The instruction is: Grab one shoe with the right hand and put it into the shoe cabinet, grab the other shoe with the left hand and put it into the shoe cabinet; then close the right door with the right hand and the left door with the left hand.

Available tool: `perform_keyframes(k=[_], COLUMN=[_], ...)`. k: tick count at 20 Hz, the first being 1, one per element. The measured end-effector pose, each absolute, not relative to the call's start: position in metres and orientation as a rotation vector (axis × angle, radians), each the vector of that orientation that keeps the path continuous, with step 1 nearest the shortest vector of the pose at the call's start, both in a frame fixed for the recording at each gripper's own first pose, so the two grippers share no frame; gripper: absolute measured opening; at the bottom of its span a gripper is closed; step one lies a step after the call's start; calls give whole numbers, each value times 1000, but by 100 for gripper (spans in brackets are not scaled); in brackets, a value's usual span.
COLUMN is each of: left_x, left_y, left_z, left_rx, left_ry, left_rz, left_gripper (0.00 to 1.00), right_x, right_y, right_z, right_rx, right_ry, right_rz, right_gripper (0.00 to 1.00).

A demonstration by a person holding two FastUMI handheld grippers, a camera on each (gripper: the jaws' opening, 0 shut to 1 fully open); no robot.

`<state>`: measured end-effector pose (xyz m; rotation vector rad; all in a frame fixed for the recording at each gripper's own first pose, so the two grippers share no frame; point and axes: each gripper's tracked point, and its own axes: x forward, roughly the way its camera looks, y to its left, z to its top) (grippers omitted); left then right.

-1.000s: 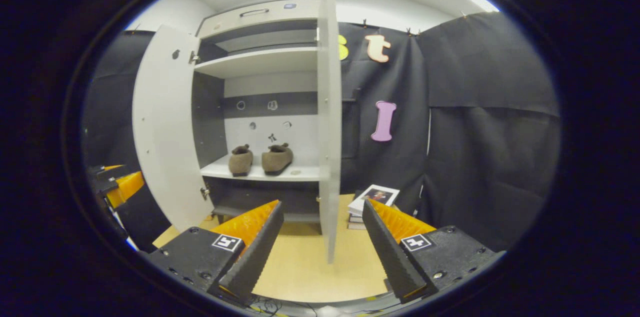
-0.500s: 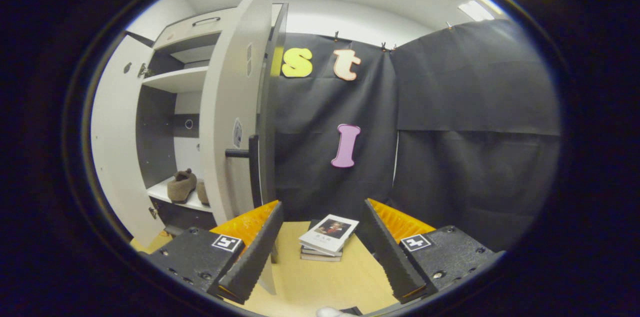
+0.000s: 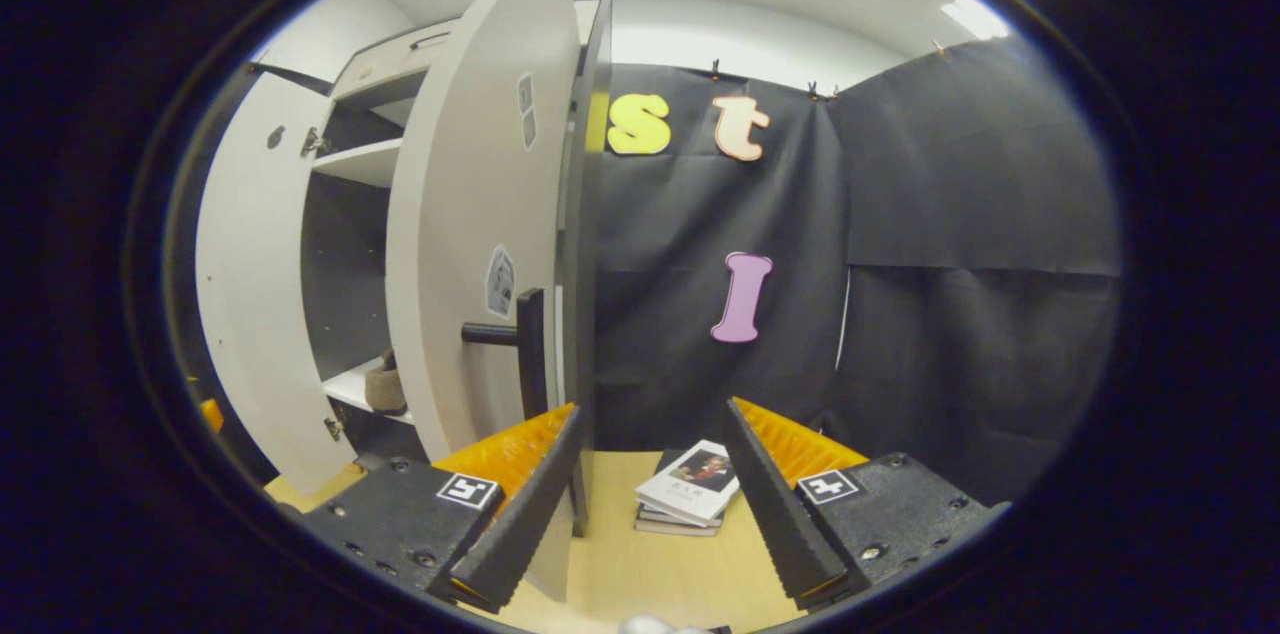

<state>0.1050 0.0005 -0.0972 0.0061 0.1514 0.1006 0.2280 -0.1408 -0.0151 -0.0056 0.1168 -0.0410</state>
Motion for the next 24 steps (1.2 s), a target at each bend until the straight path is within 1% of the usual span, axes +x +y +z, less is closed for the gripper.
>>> perform_keyframes(k=[1,2,4,7,8,9,12,13,15,17,24], left_x=[105,105,105,99,97,94,90,86,85,84,95], left_y=[1,2,7,15,19,23,40,45,59,67,116], left_z=[-97,-97,-96,-95,-96,-97,-100,-102,-100,-100,-93], left_rx=[5,4,-1,4,6,8,6,8,40,37,29], left_ry=[150,151,151,147,148,152,163,165,159,157,146], left_rz=[98,97,99,111,116,121,142,150,176,179,191], left_gripper=[96,96,96,96,96,96,96,96,96,96,96], right_x=[226,225,224,225,227,229,232,230,218,204,153], right_y=[-136,-127,-107,-64,-46,-30,29,41,52,58,45], right_z=[-15,-14,-15,-17,-18,-19,-27,-28,-29,-32,-53], right_rx=[-2,-1,-9,4,7,4,-25,-28,-29,-13,17], right_ry=[120,116,119,125,127,124,132,131,116,122,178], right_rz=[-35,-27,-2,71,99,122,249,266,276,283,203], right_gripper=[99,93,93,93,87,93,93,97,100,99,100])
